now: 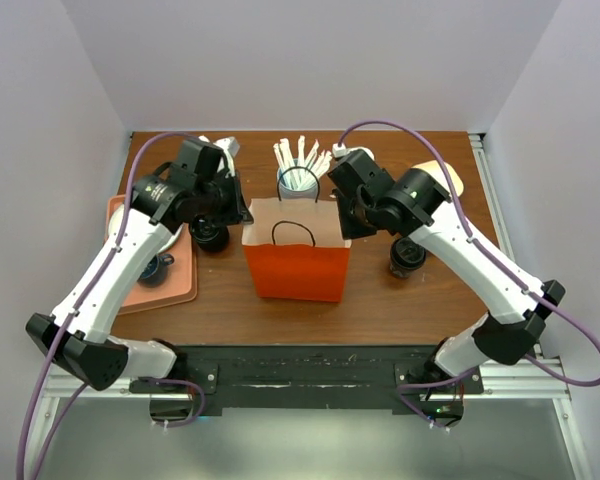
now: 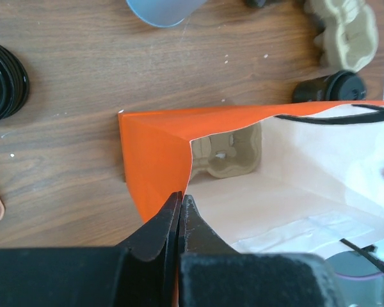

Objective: Pack the takeout coffee

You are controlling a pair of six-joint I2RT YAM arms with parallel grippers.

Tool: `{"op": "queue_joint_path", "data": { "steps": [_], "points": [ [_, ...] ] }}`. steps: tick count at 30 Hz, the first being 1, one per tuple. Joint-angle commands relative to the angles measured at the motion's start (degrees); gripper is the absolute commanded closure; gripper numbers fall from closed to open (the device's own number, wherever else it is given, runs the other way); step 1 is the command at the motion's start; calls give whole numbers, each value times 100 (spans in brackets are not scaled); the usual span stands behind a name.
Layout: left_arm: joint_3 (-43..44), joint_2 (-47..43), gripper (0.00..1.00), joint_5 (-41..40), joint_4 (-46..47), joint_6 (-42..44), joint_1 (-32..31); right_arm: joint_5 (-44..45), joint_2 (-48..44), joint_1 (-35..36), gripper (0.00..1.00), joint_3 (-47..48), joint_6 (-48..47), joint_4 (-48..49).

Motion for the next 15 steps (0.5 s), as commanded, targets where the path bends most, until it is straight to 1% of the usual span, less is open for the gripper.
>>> {"op": "queue_joint_path", "data": {
  "steps": [1, 8, 10, 12, 13, 14, 15],
  "points": [
    [804, 74, 100, 110, -300, -186, 20, 222, 51, 14, 100, 804, -171, -305],
    [1315, 189, 100, 154, -608, -194, 20, 108, 227, 14, 100, 1314, -154, -490],
    [1341, 197, 100, 242, -625, -212, 20, 125, 280, 14, 100, 1420, -101, -543],
    [1254, 171, 100, 199, -582, -229, 20, 152, 227, 14, 100, 1289, -66, -473],
    [1010, 93, 89, 181, -529, -238, 20, 169, 201, 14, 96, 1054, -49, -421],
    [886, 66, 82, 163, -442, -238, 20, 187, 105, 14, 89, 895, -48, -281],
    [745, 22, 76, 93, -371, -247, 20, 187, 52, 14, 86, 728, -14, -184]
  ]
}}
